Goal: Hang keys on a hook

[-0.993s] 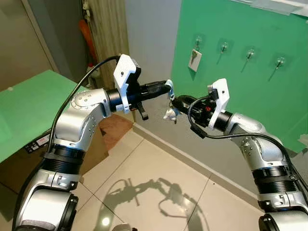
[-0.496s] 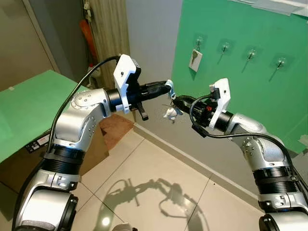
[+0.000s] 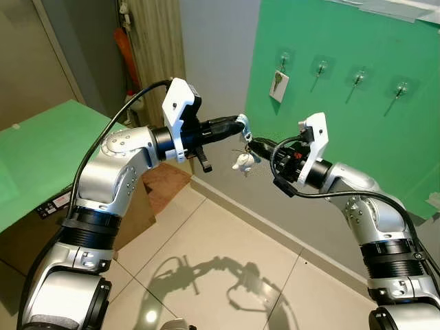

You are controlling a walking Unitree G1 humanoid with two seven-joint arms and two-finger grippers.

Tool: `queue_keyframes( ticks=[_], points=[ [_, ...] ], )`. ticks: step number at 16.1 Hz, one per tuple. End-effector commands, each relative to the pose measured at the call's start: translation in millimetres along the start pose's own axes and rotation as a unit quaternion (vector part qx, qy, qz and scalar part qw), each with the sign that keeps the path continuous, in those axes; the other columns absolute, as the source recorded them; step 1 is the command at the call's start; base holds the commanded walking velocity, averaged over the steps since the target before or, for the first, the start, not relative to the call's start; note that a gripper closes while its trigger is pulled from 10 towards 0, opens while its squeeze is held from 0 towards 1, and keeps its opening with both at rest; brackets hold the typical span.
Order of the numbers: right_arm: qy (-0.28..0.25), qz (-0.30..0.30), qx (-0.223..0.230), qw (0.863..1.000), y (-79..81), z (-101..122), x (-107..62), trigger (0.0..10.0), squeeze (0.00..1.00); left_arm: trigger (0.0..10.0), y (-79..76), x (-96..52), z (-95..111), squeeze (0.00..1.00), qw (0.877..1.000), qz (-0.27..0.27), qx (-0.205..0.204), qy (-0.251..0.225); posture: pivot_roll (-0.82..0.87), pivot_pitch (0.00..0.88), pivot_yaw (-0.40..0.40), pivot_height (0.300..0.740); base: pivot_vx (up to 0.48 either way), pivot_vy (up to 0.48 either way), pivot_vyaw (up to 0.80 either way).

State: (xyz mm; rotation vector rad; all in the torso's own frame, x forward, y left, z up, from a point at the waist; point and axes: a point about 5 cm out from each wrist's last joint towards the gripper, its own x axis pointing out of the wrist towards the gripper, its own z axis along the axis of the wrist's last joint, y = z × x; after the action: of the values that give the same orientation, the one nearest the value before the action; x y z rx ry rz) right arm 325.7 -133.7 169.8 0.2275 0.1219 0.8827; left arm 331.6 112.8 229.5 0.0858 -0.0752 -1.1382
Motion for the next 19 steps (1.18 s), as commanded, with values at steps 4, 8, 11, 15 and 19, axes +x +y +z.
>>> queue_keyframes(
  ticks=[4, 8, 11, 15, 19],
  points=[
    [-0.004, 0.010, -0.007, 1.000, 4.1, 1.8, -0.5, 0.0, 0.00, 0.0, -1.8, -1.2, 4.1, 0.00, 1.000, -0.003, 0.009, -0.002, 0.03, 0.000, 0.006, 0.740, 0.000, 0.000, 0.00],
    [-0.004, 0.008, -0.011, 1.000, 3.4, 1.5, -1.2, 0.0, 0.00, 0.0, -0.6, -1.3, 2.7, 0.00, 1.000, 0.003, 0.010, 0.001, 0.03, 0.000, 0.007, 0.740, 0.000, 0.000, 0.00],
    [-0.011, -0.011, -0.014, 1.000, -0.9, 2.1, -2.1, 0.0, 0.00, 0.0, 3.8, -1.5, -3.6, 0.00, 0.999, 0.026, 0.025, 0.022, 0.03, 0.000, 0.008, 0.740, 0.000, 0.000, 0.00],
    [-0.010, -0.030, -0.016, 0.999, -6.1, 2.2, -2.1, 0.0, 0.00, 10.0, 17.7, -2.3, -16.3, 1.00, 0.991, 0.094, 0.054, 0.073, 0.03, 0.000, 0.006, 0.740, 0.000, 0.000, 0.00],
    [-0.004, -0.042, -0.024, 0.999, -9.0, -0.4, -2.5, 0.0, 0.00, 10.0, 30.5, -5.7, -21.3, 1.00, 0.982, 0.149, 0.071, 0.093, 0.03, 0.000, 0.001, 0.740, 0.000, 0.000, 0.00]
  ],
)
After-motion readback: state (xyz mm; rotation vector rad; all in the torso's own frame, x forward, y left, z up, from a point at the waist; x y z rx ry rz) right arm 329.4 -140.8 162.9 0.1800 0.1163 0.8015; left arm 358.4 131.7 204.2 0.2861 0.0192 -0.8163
